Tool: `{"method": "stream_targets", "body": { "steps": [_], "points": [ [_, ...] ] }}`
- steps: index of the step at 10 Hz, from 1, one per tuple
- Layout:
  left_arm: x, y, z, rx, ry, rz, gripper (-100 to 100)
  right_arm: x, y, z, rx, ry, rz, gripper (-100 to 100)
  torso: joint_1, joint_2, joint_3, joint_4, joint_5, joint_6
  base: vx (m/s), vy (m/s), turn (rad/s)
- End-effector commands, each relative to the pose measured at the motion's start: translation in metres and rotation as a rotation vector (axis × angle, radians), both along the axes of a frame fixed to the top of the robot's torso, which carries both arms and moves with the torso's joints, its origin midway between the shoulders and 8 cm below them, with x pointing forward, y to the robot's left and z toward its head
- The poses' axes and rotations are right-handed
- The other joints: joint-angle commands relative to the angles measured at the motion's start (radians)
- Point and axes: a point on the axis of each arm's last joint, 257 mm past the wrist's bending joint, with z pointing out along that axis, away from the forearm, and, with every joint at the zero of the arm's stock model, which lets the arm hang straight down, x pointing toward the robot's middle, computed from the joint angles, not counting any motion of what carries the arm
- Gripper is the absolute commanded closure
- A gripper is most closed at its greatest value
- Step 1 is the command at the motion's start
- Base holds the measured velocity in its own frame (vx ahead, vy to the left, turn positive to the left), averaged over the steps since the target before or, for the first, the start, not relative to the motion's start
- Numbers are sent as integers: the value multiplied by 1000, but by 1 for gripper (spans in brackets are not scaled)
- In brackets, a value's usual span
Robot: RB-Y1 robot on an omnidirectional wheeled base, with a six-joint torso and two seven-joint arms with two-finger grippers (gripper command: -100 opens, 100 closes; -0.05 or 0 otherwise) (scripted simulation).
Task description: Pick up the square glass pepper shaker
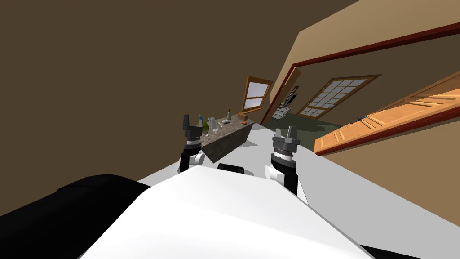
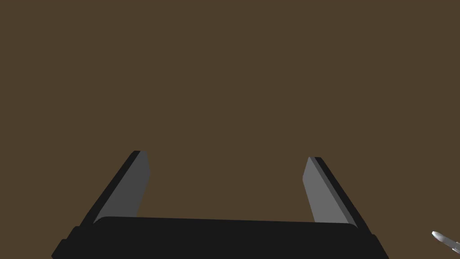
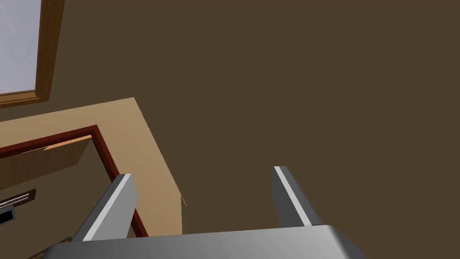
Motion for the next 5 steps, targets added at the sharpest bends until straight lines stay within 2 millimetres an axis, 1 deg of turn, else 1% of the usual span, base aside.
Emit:
{"method": "stream_targets", "body": {
  "steps": [1, 2, 3, 5],
  "points": [
    [6, -1, -8, 8, 21, -28, -100, 0, 0, 0, 0, 0, 0, 0, 0, 0, 0, 0, 0, 0, 14, -11, 53],
    [9, -1, -12, 5, 33, -42, -100, 0, 0, 0, 0, 0, 0, 0, 0, -1, 0, 0, 0, 0, 30, -22, 50],
    [17, 3, -25, -15, 61, -69, -100, 0, 0, 0, 0, 0, 0, 0, -1, -2, -1, 0, 0, 0, 40, -31, 68],
    [26, 9, -40, -53, 94, -94, -100, 0, 0, 0, 0, 0, 0, 0, -2, -3, -2, -1, 0, 0, 46, -33, 84]
  ]
}}
